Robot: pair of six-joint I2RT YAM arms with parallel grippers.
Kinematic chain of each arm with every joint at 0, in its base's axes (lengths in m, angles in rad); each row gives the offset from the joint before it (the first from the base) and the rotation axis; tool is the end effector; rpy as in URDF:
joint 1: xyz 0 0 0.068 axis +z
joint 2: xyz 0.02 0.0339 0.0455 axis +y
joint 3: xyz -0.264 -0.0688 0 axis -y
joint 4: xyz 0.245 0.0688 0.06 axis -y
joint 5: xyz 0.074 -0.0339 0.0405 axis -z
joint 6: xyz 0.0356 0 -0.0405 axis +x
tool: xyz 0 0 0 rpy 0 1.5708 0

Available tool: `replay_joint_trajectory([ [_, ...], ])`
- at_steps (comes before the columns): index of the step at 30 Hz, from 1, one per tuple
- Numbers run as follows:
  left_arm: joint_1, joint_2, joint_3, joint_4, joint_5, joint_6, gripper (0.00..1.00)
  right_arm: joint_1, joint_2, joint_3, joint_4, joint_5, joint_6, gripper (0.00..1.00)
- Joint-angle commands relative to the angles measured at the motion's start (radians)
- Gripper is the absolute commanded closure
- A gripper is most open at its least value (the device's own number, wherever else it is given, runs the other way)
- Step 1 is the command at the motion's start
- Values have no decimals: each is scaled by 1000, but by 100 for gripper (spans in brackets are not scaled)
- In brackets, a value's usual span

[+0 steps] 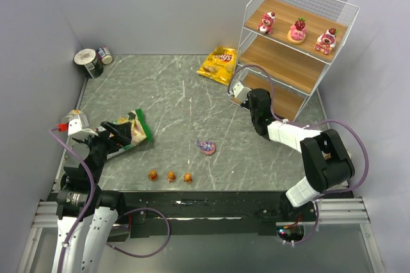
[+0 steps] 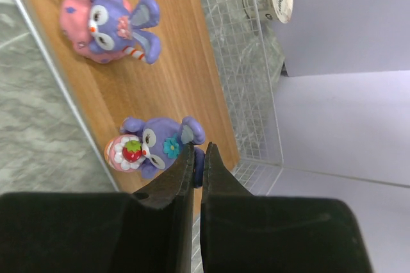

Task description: Place and organize the plastic toys onto the shelf

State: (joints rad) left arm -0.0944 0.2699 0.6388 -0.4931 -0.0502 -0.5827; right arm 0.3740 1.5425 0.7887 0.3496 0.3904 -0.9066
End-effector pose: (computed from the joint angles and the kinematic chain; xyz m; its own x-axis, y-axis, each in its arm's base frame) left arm 0.0810 -0.0059 0.3146 -0.1275 -0.5400 -0.8320 -0.0307 0.8406 -0.5409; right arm 0.3126 0.1081 0.2114 -0.2161 -0.8671 -0.4489 -0.2958 0.4963 -0.8162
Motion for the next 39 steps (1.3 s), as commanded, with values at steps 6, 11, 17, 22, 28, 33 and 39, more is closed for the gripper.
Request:
replay_joint_trajectory([
  [6,4,17,4,34,13,24,4,-21,68,-11,157,-1,-34,100],
  [11,4,15,4,36,15,26,4,-30,88,-20,173,5,-34,100],
  [17,4,15,4,34,12,26,4,-43,97,-31,199,-1,-23,100],
  [22,4,15,4,34,10,26,4,-52,99,-45,223,-19,-20,100],
  [28,4,14,5,31,6,26,4,-61,93,-60,233,-35,-11,100],
  [33,4,8,5,31,3,26,4,-69,97,-71,258,-41,3,100],
  [39,4,8,5,30,-2,26,4,-69,125,-97,336,-19,5,99],
])
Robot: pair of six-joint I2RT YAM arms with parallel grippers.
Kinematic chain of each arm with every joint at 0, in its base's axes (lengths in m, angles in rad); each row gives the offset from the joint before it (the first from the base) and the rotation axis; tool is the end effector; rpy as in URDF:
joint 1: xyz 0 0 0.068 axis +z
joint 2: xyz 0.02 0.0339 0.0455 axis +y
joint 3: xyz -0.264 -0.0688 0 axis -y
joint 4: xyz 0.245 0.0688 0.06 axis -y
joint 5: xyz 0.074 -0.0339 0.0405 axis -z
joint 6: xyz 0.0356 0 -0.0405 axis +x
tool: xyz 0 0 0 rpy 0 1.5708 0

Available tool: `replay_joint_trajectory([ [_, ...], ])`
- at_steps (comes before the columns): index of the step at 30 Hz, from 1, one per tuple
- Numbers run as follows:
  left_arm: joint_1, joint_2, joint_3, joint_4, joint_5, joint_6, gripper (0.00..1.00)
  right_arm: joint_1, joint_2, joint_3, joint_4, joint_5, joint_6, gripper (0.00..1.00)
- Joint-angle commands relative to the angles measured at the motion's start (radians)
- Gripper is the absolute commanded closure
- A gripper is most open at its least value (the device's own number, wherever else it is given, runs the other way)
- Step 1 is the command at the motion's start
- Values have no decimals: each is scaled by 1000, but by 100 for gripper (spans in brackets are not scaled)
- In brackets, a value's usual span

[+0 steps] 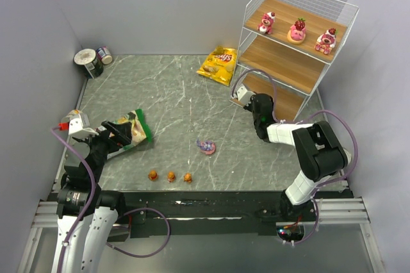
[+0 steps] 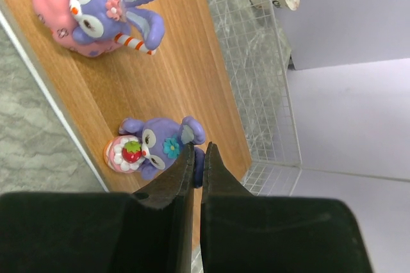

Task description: Place and organize the plastic toys onto the shelf

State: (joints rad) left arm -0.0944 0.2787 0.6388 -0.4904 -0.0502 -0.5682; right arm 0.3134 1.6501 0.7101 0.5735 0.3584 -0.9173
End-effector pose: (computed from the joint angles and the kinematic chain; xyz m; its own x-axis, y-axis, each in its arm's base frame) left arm 0.0828 -0.0060 0.3144 -0.1330 -0.5272 -0.8392 -0.0320 0.8486 -0.5281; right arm 0.3217 0.0911 0.1757 -0.2254 -0.8546 -0.4678 -0.2568 0.5153 -0.8177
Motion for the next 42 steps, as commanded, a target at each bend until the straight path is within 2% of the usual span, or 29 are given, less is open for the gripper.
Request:
replay_joint_trajectory([
  [1,4,-1,5,29,-2,11,4,-7,17,-23,118,17,17,99],
  [4,4,-1,5,29,-2,10,4,-10,19,-41,170,27,28,94],
  [9,4,2,5,29,-4,11,4,-14,34,-73,258,43,52,78],
  [13,4,8,5,29,-4,13,4,-16,40,-90,304,51,55,72],
  [24,4,8,5,27,-7,11,4,-23,31,-86,281,42,75,57],
  [27,4,8,5,27,-7,13,4,-23,31,-86,285,60,78,50],
  [31,4,7,5,27,-7,11,4,-23,2,-124,366,86,97,32],
  [34,4,2,5,29,-7,13,4,-25,-35,-133,350,88,115,23],
  [37,4,1,5,27,-7,13,4,-23,-67,-139,327,90,133,17],
  [42,4,-1,5,29,-5,13,4,-22,-95,-136,287,96,143,13],
])
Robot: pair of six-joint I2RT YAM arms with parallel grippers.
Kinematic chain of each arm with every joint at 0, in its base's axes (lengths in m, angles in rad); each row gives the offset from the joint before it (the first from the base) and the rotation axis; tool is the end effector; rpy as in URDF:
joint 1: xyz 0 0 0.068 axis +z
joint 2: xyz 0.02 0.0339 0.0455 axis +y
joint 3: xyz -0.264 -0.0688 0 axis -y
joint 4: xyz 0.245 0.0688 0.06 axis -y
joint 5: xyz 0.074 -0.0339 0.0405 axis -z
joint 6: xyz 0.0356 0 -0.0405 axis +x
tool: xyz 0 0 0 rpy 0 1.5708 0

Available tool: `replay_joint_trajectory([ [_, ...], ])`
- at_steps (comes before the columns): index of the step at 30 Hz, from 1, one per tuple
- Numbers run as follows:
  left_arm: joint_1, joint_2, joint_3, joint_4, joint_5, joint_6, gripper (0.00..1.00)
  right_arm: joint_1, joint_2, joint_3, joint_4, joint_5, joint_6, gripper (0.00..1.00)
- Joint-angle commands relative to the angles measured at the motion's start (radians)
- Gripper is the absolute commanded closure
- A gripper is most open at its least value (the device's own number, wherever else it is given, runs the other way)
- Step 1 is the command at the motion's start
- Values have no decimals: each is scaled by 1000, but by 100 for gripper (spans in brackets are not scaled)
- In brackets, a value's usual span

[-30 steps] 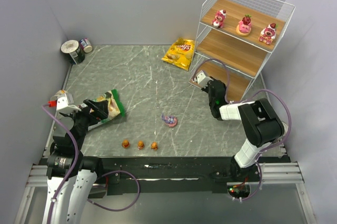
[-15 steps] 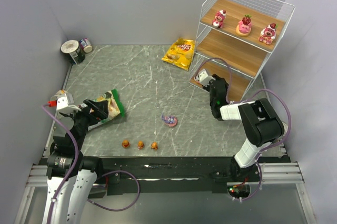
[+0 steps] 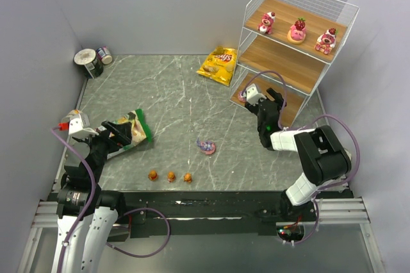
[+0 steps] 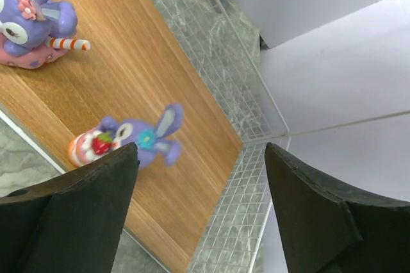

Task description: Place and organize the plastic toys onto the shelf

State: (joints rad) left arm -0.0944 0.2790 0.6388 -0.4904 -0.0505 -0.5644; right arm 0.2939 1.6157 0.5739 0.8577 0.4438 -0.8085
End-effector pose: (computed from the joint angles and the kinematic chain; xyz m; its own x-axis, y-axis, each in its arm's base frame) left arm 0.0828 -0.0060 0.3144 -0.1332 -0.5240 -0.8412 -0.0319 0.8506 -0.5248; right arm 0.3027 0.0757 0.1766 -0.2240 -0.7502 -0.6221 -0.0284 0.6430 -0.7653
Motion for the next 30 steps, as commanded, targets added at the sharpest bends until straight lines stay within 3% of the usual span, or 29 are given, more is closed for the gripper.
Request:
replay_joint_trajectory([
  [1,4,-3,5,29,-5,9,4,-1,-62,3,0,15,38,11],
  [12,2,3,5,29,-3,9,4,13,-123,18,-101,42,106,9],
  [22,4,5,4,30,5,8,4,36,-384,-5,-423,39,437,0],
  [26,4,6,4,30,1,6,4,42,-488,56,-636,56,615,0],
  [30,4,14,-2,45,33,17,4,42,-510,242,-1039,12,907,0],
])
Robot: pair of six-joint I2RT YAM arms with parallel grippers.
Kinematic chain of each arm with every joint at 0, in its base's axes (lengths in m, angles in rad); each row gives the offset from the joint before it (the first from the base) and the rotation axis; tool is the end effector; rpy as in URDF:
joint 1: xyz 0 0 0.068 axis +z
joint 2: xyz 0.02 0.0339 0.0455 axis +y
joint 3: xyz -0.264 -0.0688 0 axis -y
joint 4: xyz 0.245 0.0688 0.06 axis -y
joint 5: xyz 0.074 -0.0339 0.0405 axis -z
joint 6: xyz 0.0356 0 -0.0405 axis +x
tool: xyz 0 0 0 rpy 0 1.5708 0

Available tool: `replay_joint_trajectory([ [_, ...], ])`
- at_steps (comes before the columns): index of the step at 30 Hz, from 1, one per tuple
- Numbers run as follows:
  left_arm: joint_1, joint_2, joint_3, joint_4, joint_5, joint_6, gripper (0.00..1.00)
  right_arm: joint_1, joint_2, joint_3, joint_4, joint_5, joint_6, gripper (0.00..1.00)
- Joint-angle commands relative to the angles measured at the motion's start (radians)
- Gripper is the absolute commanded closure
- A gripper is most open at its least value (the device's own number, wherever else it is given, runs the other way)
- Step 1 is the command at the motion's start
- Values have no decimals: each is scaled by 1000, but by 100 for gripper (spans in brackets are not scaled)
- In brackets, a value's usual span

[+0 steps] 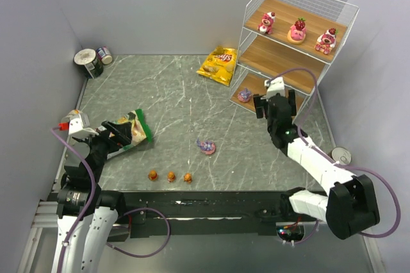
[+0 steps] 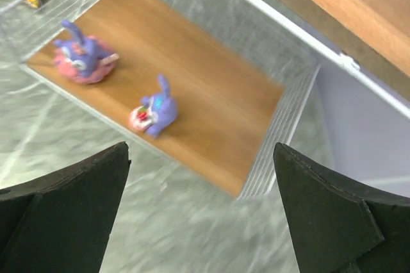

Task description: Place and organize the plastic toys onto the shelf

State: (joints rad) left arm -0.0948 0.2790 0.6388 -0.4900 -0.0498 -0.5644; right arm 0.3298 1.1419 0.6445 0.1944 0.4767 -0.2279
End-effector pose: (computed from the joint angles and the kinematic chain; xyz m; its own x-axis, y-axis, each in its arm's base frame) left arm 0.0828 -0.0061 0.3144 -0.1335 -0.5240 -0.8412 -0.0308 0.8506 -0.5249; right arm 0.2465 0.0671 0.2579 -0.3036 -0.3161 -0.8988 0.0595 0.9352 -0.3490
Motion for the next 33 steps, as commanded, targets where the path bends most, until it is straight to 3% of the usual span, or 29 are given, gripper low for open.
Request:
replay_joint_trajectory([
  [1,3,29,-4,54,51,21,4,6,-41,193,-433,-12,373,0],
  [5,3,95,-7,128,305,8,4,6,-149,204,-535,-68,536,0],
  [7,3,149,-16,256,476,-55,4,8,-186,199,-568,-114,584,0],
  [9,-14,186,-48,432,546,-173,2,6,-218,195,-584,-208,646,4],
  [11,-90,264,-54,526,515,-230,1,5,-217,190,-615,-271,692,10],
  [12,-135,299,-48,554,483,-236,3,6,-211,192,-630,-271,740,19],
  [13,-187,381,-36,588,399,-223,6,5,-193,190,-639,-262,757,22],
  [14,-300,429,5,590,333,-206,8,5,-177,190,-648,-251,792,24],
  [17,-464,630,111,602,167,-161,14,3,-125,160,-606,-269,870,51],
  [19,-497,763,194,593,153,-154,19,-2,-94,127,-567,-311,926,67],
  [21,-529,848,255,582,156,-144,25,-5,-74,63,-461,-316,1016,93],
  [22,-531,885,272,590,160,-141,26,-8,-56,52,-437,-308,1035,97],
  [28,-534,1014,335,642,209,-147,28,-28,1,8,-337,-212,1186,100],
  [33,-534,1002,366,561,191,-111,21,-35,80,-17,-259,-158,1395,100],
])
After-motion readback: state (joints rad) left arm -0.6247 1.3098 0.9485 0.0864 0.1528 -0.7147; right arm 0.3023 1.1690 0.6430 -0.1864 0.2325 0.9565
